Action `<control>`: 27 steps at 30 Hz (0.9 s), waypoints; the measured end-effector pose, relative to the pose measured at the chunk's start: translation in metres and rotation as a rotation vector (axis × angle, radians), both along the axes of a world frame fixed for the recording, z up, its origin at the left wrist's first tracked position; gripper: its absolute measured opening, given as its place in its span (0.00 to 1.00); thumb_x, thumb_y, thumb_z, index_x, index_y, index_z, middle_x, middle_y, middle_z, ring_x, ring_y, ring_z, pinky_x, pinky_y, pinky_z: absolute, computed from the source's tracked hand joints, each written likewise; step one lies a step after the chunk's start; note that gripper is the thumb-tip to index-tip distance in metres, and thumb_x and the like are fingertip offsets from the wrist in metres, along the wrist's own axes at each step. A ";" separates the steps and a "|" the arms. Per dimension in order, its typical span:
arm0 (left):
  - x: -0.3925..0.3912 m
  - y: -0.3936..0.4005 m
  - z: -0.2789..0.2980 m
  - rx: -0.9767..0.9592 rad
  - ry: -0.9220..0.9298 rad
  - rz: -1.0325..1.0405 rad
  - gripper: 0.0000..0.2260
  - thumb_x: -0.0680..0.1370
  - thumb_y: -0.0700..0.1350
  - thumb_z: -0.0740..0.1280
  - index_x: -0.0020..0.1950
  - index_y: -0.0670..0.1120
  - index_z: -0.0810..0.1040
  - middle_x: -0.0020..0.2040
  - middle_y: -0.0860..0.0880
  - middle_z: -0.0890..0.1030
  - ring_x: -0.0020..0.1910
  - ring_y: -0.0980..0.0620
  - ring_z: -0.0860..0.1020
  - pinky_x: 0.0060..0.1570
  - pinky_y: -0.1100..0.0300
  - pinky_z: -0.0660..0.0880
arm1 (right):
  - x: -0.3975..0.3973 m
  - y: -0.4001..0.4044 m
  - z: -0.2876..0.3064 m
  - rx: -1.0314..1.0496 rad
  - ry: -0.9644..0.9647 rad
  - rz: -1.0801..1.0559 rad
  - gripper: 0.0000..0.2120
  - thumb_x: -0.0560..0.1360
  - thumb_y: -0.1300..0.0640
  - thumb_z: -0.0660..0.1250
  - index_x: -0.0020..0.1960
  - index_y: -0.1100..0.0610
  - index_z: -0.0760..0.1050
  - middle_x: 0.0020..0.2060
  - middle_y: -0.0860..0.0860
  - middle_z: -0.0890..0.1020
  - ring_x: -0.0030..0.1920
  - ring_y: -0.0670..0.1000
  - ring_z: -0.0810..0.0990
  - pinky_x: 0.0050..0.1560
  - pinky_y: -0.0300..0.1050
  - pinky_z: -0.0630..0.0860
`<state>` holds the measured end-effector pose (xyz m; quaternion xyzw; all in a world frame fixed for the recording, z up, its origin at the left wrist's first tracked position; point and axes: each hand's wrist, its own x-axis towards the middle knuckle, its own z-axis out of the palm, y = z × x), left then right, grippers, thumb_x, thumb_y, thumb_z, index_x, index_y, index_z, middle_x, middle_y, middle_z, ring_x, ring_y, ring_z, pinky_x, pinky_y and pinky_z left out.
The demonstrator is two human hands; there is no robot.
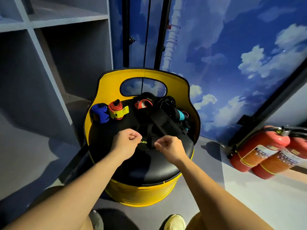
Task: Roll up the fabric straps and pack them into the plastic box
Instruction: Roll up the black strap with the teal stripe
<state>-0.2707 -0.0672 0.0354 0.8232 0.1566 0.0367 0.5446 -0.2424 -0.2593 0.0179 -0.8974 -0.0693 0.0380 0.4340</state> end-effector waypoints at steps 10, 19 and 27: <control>0.040 -0.026 -0.001 -0.122 0.009 -0.017 0.06 0.78 0.42 0.70 0.42 0.50 0.84 0.37 0.52 0.85 0.37 0.54 0.82 0.45 0.58 0.79 | 0.030 -0.006 -0.002 0.109 -0.008 -0.162 0.02 0.76 0.53 0.72 0.44 0.49 0.82 0.35 0.44 0.84 0.38 0.38 0.80 0.41 0.32 0.74; 0.162 -0.093 0.013 -0.693 0.134 -0.079 0.13 0.82 0.36 0.64 0.66 0.38 0.77 0.61 0.38 0.81 0.61 0.41 0.80 0.60 0.53 0.76 | 0.150 -0.061 0.015 0.028 0.012 -0.425 0.17 0.78 0.51 0.69 0.64 0.55 0.79 0.57 0.50 0.84 0.57 0.52 0.82 0.60 0.48 0.78; 0.228 -0.129 -0.006 -0.801 0.371 -0.040 0.24 0.82 0.46 0.66 0.75 0.37 0.67 0.72 0.37 0.72 0.65 0.42 0.76 0.62 0.54 0.73 | 0.206 -0.074 -0.001 -0.267 0.177 -0.242 0.16 0.82 0.50 0.61 0.63 0.58 0.80 0.58 0.58 0.83 0.59 0.60 0.80 0.52 0.45 0.74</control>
